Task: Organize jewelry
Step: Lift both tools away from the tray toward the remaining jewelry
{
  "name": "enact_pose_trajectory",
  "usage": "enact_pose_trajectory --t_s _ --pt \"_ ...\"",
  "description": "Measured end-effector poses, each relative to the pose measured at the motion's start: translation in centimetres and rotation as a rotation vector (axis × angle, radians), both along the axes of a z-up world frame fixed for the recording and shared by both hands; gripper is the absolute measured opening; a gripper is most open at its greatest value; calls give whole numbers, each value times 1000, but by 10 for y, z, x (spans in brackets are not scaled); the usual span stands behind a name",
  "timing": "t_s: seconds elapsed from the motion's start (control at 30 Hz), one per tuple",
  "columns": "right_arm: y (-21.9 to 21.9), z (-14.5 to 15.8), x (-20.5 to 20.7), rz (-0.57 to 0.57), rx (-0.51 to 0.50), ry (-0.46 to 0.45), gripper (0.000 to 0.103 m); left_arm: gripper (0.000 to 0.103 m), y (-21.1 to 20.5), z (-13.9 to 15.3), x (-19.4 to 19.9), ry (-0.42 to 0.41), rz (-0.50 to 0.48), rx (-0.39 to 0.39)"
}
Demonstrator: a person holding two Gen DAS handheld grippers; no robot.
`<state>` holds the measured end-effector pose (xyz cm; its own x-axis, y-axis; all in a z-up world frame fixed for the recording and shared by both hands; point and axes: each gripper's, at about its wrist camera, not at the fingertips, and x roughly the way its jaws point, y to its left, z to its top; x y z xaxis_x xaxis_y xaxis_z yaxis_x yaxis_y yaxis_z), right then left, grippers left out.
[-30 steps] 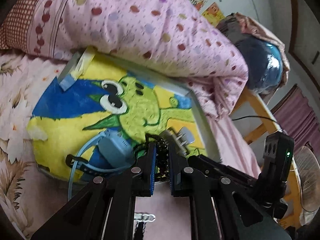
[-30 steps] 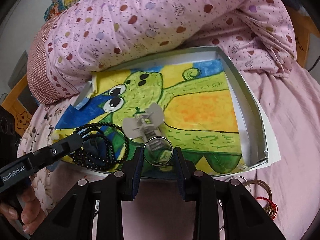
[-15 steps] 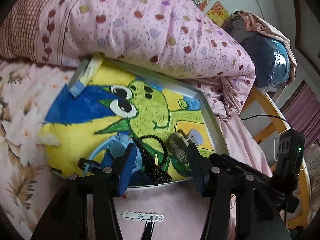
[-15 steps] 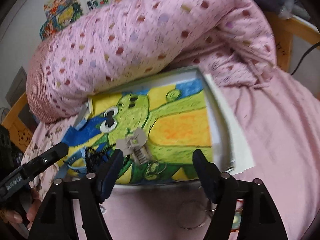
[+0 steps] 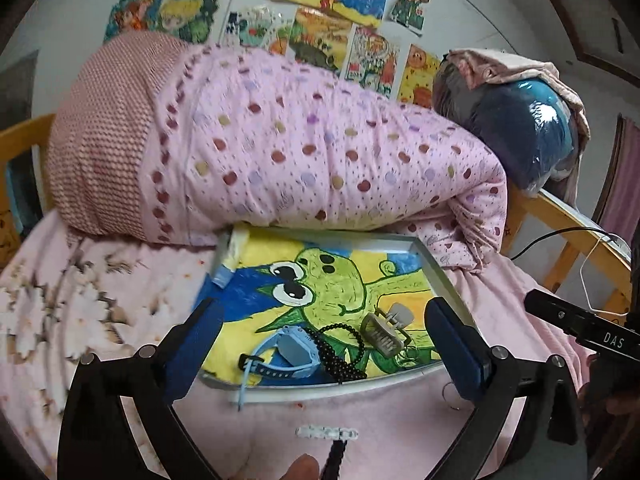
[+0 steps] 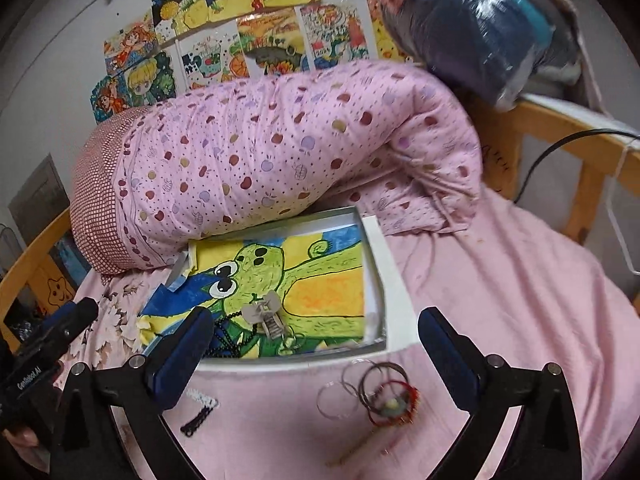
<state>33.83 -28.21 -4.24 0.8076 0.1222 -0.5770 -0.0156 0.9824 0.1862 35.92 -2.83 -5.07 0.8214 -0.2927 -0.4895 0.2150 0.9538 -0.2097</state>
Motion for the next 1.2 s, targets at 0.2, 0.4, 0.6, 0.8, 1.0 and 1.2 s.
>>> enact_pose_trajectory --t_s 0.2,0.4,0.6,0.8,1.0,1.2 --pt "14 22 -52 38 -94 -69 103 101 6 15 -41 -27 33 7" --pt "24 36 -99 58 -145 -127 103 101 -4 27 -89 -62 9 111" --pt "21 40 -134 60 -98 -127 103 101 0 33 -136 -70 5 131" --pt "21 43 -165 55 -88 -112 103 101 2 41 -174 -77 19 148" --pt "19 36 -188 46 -65 -41 103 101 6 37 -202 -41 30 155" --pt "21 24 -205 33 -70 39 103 101 6 35 -224 -20 31 173"
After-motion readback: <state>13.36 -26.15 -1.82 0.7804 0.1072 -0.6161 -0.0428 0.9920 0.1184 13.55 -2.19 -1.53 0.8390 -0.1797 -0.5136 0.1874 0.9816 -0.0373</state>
